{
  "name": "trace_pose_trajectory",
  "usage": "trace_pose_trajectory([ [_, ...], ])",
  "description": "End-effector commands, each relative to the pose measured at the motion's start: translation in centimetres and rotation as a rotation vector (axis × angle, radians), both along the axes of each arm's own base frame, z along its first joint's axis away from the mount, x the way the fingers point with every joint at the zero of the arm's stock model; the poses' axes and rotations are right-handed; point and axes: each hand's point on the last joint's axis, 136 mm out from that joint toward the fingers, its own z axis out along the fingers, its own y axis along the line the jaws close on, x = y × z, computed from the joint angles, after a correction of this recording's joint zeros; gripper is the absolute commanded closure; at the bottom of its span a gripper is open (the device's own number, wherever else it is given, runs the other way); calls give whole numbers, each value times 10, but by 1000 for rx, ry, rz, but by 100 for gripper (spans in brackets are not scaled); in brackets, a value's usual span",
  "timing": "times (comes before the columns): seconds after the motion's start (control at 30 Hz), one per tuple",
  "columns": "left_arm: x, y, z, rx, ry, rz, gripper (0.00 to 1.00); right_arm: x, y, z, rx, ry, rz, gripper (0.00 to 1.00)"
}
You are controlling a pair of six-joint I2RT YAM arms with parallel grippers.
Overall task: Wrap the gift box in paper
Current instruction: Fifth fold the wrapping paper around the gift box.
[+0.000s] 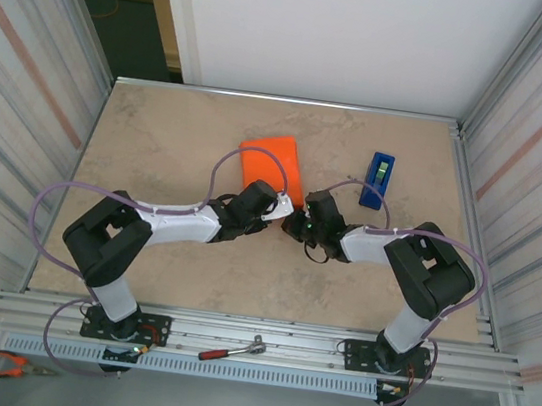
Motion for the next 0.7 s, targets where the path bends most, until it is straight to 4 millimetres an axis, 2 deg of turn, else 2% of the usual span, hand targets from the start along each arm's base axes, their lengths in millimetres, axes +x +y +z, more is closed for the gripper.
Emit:
trace_pose_trajectory([
  [0.0, -5, 7, -18, 31, 67, 9, 57, 4, 7, 9, 42, -25, -5, 100],
  [0.27, -5, 6, -16, 25, 67, 7, 57, 19, 17, 10, 58, -36, -10, 100],
  [0.4, -1, 6, -4, 2, 52, 13, 55, 23, 18, 11, 65, -36, -11, 100],
  [0.57, 8, 11, 28, -62, -4, 14, 41, 23, 16, 12, 65, -36, -12, 100],
  [0.67, 18, 18, 40, -82, -36, 28, 32, 23, 16, 12, 69, -32, -10, 100],
])
